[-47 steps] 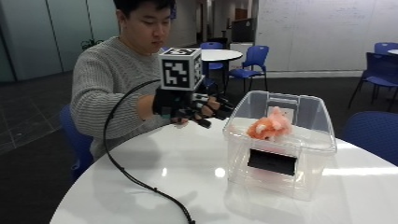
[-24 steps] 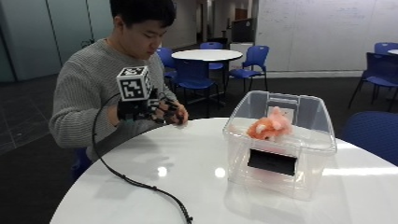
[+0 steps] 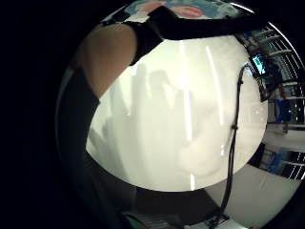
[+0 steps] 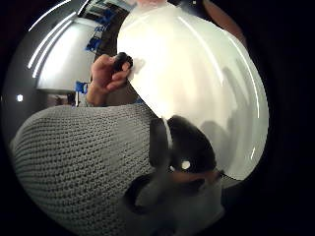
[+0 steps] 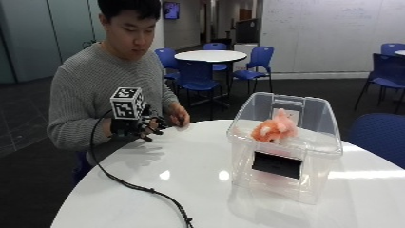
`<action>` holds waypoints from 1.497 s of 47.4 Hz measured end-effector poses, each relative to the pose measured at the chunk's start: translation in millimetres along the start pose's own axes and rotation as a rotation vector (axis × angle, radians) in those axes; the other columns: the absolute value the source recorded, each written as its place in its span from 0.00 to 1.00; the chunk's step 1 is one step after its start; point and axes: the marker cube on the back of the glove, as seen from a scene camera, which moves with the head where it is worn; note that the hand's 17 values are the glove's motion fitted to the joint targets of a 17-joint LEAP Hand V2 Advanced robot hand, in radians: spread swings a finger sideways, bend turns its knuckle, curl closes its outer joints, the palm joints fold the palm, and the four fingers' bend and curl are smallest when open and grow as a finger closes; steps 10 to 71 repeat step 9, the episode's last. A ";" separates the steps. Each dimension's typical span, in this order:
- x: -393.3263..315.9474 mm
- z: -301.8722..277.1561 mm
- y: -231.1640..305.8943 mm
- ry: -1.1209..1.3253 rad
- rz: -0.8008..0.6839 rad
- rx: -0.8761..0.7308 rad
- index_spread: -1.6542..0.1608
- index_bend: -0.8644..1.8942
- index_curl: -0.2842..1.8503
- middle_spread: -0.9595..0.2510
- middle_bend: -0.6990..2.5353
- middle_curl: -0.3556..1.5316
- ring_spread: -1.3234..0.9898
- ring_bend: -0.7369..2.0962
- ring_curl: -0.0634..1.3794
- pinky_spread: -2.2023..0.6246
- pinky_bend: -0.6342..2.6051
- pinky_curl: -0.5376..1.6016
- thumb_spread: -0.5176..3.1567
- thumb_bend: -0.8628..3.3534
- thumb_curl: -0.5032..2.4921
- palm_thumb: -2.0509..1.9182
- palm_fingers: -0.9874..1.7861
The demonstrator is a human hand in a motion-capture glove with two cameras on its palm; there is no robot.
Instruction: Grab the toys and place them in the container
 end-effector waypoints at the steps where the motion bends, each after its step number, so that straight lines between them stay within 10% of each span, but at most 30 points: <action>1: -0.1 0.5 -0.1 -0.001 -0.002 0.001 0.70 0.38 0.30 0.64 0.27 0.37 0.51 0.35 0.31 0.80 0.42 0.40 0.53 0.20 0.27 0.52 0.34; 71: 1.9 4.7 -2.0 -0.017 0.001 -0.006 0.70 0.38 0.30 0.64 0.27 0.37 0.51 0.35 0.31 0.80 0.42 0.40 0.54 0.20 0.27 0.52 0.35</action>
